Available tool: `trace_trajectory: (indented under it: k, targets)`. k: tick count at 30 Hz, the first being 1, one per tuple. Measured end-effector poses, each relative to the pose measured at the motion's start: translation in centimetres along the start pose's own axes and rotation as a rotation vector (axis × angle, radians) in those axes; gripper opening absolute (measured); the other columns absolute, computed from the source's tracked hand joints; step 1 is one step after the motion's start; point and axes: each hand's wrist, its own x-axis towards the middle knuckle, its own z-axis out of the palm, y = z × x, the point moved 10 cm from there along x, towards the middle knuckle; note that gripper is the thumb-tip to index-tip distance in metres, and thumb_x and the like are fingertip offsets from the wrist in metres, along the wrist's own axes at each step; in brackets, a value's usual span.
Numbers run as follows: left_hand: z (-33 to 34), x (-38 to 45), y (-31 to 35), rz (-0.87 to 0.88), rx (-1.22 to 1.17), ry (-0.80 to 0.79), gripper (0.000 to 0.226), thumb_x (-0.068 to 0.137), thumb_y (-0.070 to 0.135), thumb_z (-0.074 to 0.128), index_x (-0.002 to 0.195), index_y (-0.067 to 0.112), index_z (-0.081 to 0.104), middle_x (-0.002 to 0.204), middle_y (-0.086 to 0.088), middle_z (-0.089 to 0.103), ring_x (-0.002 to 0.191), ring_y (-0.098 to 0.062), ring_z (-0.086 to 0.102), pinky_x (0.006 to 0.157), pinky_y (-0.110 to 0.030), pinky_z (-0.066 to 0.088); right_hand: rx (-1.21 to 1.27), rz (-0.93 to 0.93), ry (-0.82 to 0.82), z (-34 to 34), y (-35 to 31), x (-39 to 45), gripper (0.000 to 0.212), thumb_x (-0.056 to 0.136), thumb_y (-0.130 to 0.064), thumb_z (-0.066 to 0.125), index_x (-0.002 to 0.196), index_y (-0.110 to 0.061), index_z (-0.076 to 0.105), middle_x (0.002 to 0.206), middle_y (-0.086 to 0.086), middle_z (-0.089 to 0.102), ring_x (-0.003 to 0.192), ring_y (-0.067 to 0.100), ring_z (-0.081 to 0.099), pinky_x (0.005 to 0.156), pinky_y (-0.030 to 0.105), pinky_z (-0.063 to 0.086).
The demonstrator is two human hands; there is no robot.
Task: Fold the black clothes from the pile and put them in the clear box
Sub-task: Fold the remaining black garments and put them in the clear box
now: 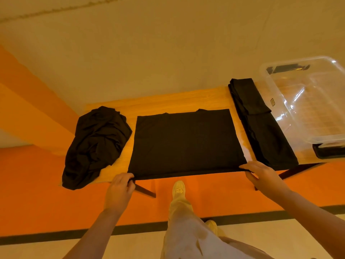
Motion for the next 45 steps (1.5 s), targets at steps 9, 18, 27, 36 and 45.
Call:
trace_trajectory:
  k: [9,18,27,36,45]
  targets:
    - [-2.4,0.4,-0.9,-0.052,-0.147,0.067,0.019,0.088,0.005,0.064,0.107,0.005,0.068,0.098,-0.004,0.065,0.091,-0.019,0.062,0.076,-0.032,0.054,0.296,0.196,0.117,-2.5,0.9,0.0,0.029,0.088,-0.002,0.063,0.114,-0.013,0.065,0.078,-0.012,0.062,0.063,-0.002,0.062,0.053,0.005,0.045]
    - [-6.5,6.3,-0.5,-0.198,-0.392,0.248,0.018,0.095,0.011,0.056,0.111,0.007,0.064,0.094,0.003,0.062,0.085,-0.004,0.058,0.069,-0.008,0.045,0.643,0.282,0.216,-6.1,1.0,4.9,0.018,0.089,-0.011,0.061,0.102,-0.021,0.068,0.082,-0.007,0.072,0.075,0.013,0.068,0.064,0.013,0.054]
    - [-6.6,17.0,0.0,-0.282,-0.356,0.173,0.025,0.098,0.018,0.05,0.119,0.009,0.061,0.102,0.004,0.06,0.09,-0.004,0.053,0.068,-0.005,0.038,0.698,0.367,0.019,-7.1,1.8,14.9,0.022,0.097,-0.011,0.049,0.112,-0.012,0.065,0.104,0.006,0.069,0.1,0.016,0.065,0.09,0.031,0.05]
    - [-4.6,28.1,-0.2,-0.419,-0.415,0.097,0.025,0.095,0.023,0.059,0.112,0.008,0.067,0.106,-0.006,0.068,0.091,-0.008,0.057,0.072,-0.012,0.04,0.584,0.554,0.183,-9.0,3.2,24.9,0.023,0.089,-0.025,0.066,0.108,-0.013,0.068,0.097,0.003,0.07,0.092,0.02,0.067,0.088,0.036,0.053]
    - [-3.1,28.2,7.1,-0.349,-0.593,-0.046,0.002,0.088,0.028,0.068,0.09,0.028,0.068,0.085,0.01,0.068,0.082,-0.009,0.066,0.08,-0.033,0.056,0.581,0.45,0.211,-7.4,-5.4,25.2,0.014,0.088,-0.032,0.066,0.1,-0.025,0.07,0.091,-0.007,0.07,0.089,0.009,0.066,0.08,0.028,0.055]
